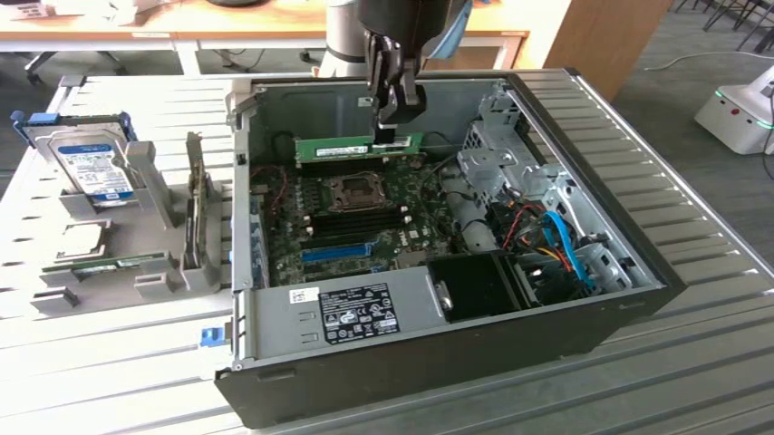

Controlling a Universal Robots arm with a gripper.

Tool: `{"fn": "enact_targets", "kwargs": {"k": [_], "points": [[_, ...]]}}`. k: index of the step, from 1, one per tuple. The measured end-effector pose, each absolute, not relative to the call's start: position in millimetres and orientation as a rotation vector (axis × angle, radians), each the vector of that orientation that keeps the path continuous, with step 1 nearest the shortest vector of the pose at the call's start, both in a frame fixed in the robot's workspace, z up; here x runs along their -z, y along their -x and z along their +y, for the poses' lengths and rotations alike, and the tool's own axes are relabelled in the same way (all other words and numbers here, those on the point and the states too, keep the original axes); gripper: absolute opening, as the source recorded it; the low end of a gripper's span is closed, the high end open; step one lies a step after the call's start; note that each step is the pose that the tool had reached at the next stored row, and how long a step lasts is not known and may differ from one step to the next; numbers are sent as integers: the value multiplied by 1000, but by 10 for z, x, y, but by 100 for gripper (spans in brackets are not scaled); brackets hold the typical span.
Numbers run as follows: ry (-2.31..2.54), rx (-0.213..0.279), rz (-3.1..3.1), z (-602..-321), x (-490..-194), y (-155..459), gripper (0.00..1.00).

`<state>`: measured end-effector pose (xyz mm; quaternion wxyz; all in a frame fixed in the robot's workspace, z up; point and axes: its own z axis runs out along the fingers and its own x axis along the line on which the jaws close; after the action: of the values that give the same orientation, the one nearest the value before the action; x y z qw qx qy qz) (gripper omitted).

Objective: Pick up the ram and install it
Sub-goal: 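Pick up the ram and move it above insertion slot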

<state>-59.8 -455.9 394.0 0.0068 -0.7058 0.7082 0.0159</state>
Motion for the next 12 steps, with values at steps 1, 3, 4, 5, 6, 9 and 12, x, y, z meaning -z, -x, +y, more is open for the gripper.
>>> {"fn": "enact_targets", "kwargs": {"k": [1, 3, 4, 5, 6, 9, 12], "points": [[2208, -50, 2215, -4559, -3940, 599, 12], [2208, -50, 2215, -4559, -3940, 599, 12], [2208, -50, 2215, -4559, -3940, 599, 12], [2208, -50, 2215, -4559, -3940, 599, 12], [2208, -50, 2215, -4559, -3940, 599, 12], [2208, -50, 2215, -4559, -3940, 599, 12], [2208, -50, 2215, -4559, -3940, 599, 12]]}}
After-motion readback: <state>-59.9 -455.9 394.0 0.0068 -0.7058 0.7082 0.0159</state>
